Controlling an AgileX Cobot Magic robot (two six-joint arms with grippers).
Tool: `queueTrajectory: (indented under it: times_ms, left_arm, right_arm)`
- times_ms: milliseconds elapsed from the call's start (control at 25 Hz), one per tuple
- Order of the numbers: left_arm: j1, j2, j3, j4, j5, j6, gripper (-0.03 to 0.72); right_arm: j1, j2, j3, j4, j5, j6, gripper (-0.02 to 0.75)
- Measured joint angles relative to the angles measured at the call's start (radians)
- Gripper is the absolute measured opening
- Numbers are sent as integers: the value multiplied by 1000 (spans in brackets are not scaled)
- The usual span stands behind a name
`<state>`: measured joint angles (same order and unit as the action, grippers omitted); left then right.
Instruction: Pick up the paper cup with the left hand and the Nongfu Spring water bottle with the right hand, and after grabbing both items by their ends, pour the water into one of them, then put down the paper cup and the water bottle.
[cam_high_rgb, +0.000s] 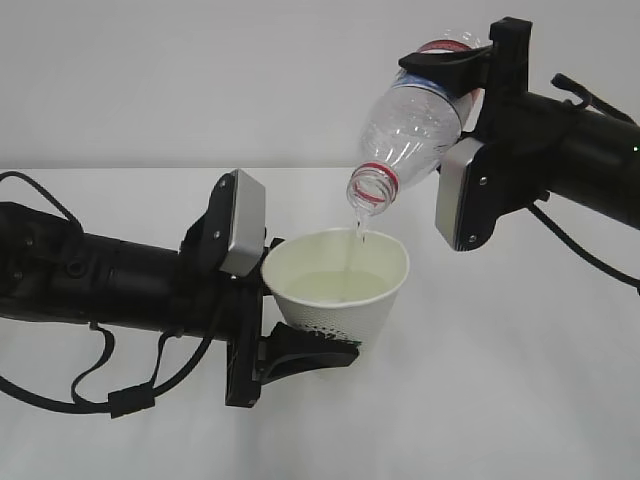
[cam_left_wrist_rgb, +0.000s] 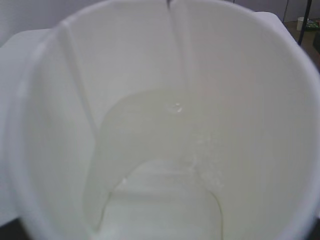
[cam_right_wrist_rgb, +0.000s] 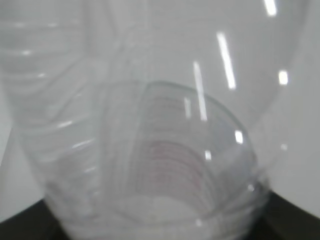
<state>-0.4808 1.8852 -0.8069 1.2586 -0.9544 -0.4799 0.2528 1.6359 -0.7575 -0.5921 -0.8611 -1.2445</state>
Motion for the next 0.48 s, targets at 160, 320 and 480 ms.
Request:
queueTrajectory:
  times_ms: [160,320,480]
  left_arm:
    - [0,0,0,0,1,0,492]
    - [0,0,0,0,1,0,492]
    - [0,0,0,0,1,0,492]
  right_arm:
    - [0,0,0,0,0,0,480]
    - [0,0,0,0,0,0,479]
    - [0,0,-2,0,-1,41,479]
